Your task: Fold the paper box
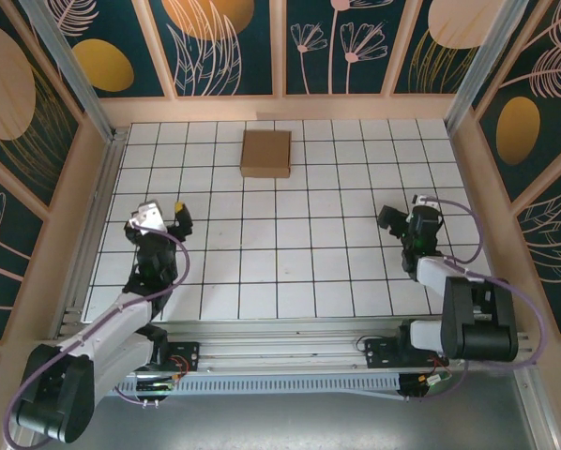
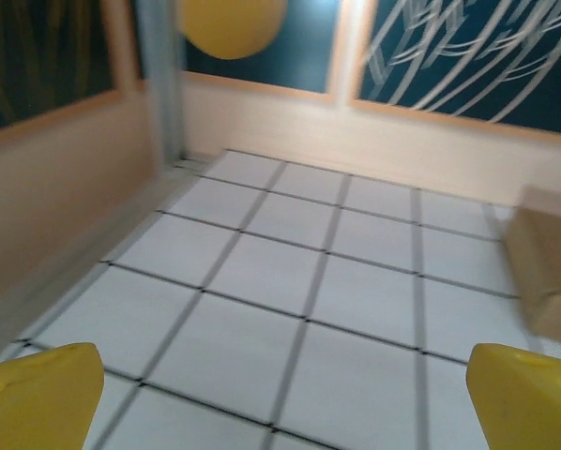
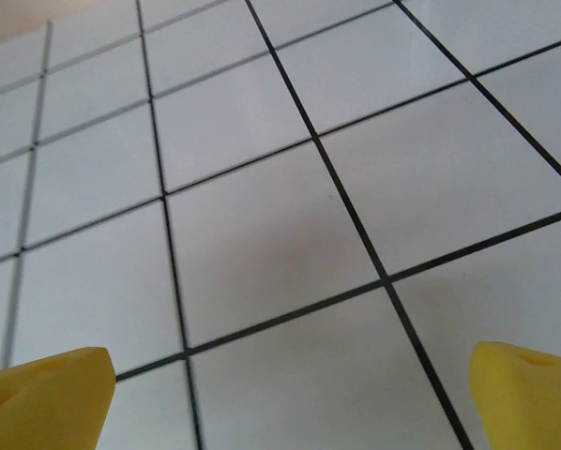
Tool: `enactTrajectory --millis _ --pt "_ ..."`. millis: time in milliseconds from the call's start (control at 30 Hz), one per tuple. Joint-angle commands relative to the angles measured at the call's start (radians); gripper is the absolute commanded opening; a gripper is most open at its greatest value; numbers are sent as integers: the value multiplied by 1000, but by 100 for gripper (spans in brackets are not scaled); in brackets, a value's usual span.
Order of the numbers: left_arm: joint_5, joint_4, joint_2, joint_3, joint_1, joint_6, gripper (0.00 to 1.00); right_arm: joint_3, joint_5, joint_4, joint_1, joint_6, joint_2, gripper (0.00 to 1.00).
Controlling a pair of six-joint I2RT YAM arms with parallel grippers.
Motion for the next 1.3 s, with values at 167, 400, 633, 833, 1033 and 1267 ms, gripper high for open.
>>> enactTrajectory --millis 167,400,633,833,1033,1267 --pt "6 337 123 -128 146 50 99 -45 -165 580 -42 -125 196 99" --pt "231 605 396 -65 270 36 99 -211 -163 901 -56 -103 227 99" --pt "359 664 598 9 307 47 99 -200 -98 907 -33 -104 239 99" --pt "366 675 603 4 306 53 99 -189 -113 888 -33 -111 239 99" --pt "367 672 600 3 306 53 99 -183 -130 877 -32 -116 239 99" --pt "367 672 599 3 306 53 99 -155 -63 820 12 -153 239 99"
